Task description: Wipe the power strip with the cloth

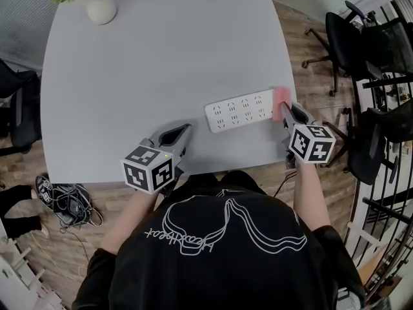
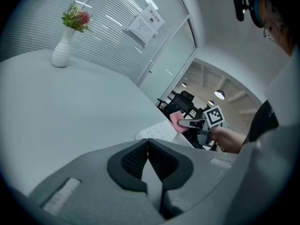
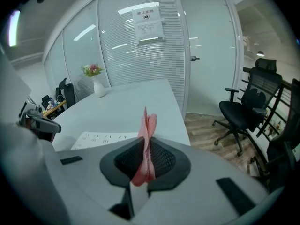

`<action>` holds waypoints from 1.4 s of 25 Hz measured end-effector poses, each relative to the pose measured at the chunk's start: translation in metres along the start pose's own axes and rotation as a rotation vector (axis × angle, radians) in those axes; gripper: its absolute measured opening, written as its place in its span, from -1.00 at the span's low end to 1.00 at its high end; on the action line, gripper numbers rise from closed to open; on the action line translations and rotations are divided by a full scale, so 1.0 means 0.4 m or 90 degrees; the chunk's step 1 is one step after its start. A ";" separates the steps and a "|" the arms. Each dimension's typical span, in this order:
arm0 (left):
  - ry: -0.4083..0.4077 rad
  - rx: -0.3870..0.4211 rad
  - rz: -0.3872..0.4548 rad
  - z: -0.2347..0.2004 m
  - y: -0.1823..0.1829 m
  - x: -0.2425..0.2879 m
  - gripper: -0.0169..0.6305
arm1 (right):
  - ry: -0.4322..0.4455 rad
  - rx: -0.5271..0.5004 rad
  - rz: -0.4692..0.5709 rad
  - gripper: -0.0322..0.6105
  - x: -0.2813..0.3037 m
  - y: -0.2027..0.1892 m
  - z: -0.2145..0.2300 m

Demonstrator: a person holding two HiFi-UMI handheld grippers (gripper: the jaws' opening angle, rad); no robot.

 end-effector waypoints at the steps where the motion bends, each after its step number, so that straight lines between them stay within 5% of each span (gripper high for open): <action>1: 0.001 -0.001 0.001 -0.002 0.001 -0.003 -0.91 | 0.007 0.004 0.006 -0.77 -0.004 0.008 -0.006; 12: 0.004 -0.004 0.010 -0.021 0.003 -0.025 -0.91 | 0.132 0.005 0.052 -0.77 -0.015 0.077 -0.165; 21: 0.008 -0.010 0.019 -0.020 0.006 -0.026 -0.91 | 0.230 -0.027 0.015 -0.77 0.033 0.039 -0.311; 35: 0.025 -0.025 0.018 -0.050 0.010 -0.036 -0.91 | 0.278 -0.098 -0.051 -0.77 0.099 -0.012 -0.442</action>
Point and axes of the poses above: the fingertips, and each gripper's own axes: x forward along the fingers, z to its right, y out of its top, the point moved 8 cm from there along -x, backward along the fingers, and after that the axes turned 4 degrees about -y, right-handed, at the moved point
